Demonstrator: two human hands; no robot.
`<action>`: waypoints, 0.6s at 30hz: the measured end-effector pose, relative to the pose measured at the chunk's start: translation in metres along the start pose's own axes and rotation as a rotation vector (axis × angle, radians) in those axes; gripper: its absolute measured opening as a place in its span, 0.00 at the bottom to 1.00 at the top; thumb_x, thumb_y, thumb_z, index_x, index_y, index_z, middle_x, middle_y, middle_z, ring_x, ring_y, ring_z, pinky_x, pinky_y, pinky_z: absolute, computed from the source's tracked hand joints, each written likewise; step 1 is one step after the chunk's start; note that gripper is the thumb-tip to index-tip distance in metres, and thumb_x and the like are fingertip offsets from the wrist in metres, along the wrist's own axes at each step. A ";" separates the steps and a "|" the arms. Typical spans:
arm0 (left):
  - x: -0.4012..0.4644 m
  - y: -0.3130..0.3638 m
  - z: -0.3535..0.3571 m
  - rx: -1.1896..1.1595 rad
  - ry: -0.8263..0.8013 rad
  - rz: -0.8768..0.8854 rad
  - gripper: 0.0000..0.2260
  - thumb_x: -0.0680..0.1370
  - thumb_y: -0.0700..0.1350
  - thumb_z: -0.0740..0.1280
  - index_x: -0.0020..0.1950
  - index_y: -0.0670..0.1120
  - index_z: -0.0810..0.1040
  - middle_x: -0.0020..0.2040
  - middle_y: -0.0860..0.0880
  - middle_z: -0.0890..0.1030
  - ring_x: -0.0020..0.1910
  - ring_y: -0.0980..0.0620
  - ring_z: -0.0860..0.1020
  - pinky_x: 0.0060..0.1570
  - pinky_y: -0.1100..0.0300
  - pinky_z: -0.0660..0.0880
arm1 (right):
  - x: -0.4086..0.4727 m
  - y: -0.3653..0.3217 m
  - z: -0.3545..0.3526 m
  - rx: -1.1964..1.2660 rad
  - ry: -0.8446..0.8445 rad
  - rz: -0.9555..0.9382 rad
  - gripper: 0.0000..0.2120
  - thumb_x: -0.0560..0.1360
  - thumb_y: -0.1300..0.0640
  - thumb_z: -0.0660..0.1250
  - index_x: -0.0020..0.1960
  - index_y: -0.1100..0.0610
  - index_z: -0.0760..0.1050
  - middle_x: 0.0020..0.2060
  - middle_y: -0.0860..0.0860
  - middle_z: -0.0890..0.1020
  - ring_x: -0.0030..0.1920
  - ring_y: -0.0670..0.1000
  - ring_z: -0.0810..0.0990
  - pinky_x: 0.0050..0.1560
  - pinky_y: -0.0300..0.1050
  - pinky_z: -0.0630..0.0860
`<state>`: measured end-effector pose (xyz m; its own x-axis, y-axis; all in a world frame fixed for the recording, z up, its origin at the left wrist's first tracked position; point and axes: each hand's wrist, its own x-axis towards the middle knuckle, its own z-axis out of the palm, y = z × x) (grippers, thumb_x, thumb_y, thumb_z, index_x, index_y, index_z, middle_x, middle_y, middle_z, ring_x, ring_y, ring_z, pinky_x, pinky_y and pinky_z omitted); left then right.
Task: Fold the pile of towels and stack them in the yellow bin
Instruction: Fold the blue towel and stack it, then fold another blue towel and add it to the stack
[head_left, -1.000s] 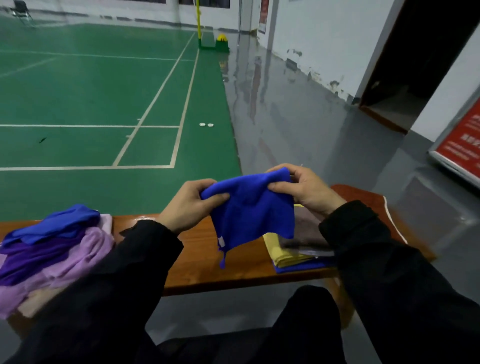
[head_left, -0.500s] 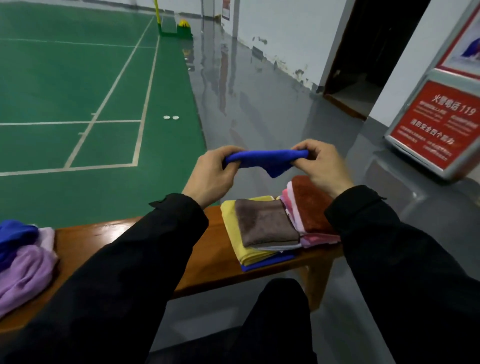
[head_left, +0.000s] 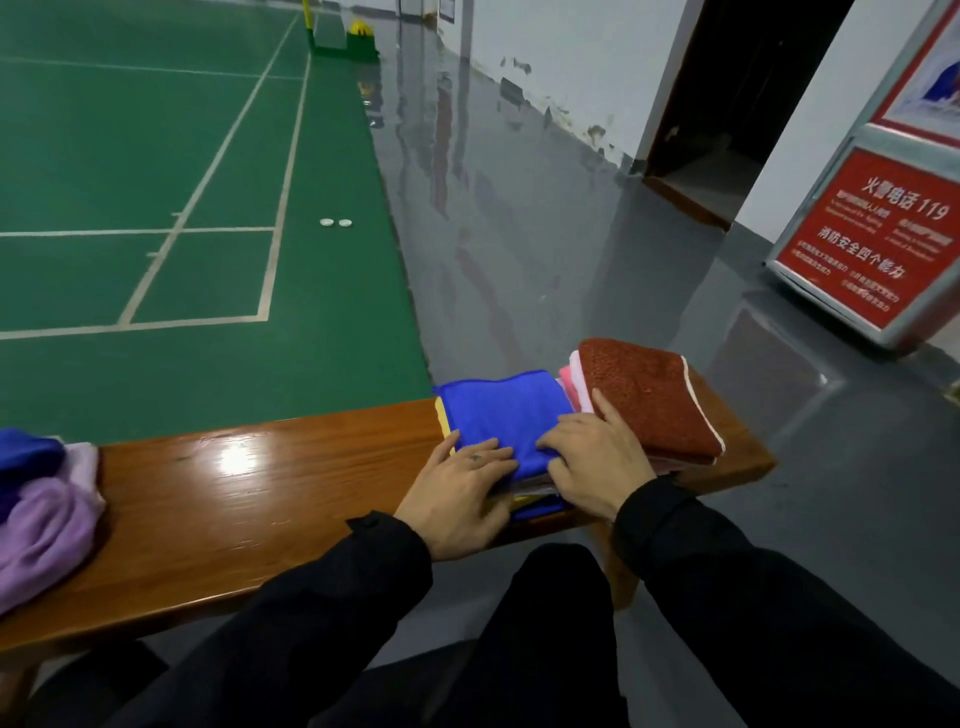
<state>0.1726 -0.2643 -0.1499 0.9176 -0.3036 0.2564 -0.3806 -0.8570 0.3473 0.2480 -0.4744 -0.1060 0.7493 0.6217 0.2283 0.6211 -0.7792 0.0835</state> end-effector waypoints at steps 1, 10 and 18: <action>0.000 -0.001 -0.002 -0.043 0.036 -0.020 0.24 0.77 0.58 0.58 0.69 0.51 0.77 0.71 0.54 0.77 0.75 0.54 0.69 0.77 0.46 0.58 | 0.003 -0.005 0.000 0.050 0.048 0.035 0.18 0.71 0.49 0.57 0.49 0.49 0.84 0.44 0.46 0.86 0.51 0.50 0.83 0.74 0.53 0.59; -0.019 -0.040 -0.072 -0.874 0.458 -0.630 0.11 0.83 0.41 0.63 0.46 0.39 0.81 0.40 0.47 0.83 0.36 0.58 0.81 0.40 0.62 0.76 | 0.060 -0.123 -0.022 0.685 0.031 0.110 0.10 0.77 0.46 0.64 0.49 0.48 0.82 0.45 0.46 0.85 0.49 0.52 0.82 0.48 0.51 0.78; -0.134 -0.102 -0.118 -0.346 0.493 -0.782 0.11 0.81 0.51 0.60 0.45 0.49 0.79 0.41 0.52 0.82 0.42 0.50 0.79 0.42 0.55 0.72 | 0.102 -0.264 -0.012 0.974 -0.180 -0.062 0.05 0.79 0.56 0.68 0.47 0.50 0.83 0.42 0.45 0.85 0.45 0.47 0.82 0.46 0.45 0.77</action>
<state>0.0750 -0.0874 -0.1133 0.8046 0.5713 0.1622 0.2282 -0.5495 0.8037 0.1573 -0.2064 -0.0935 0.6825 0.7250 0.0929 0.5178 -0.3899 -0.7615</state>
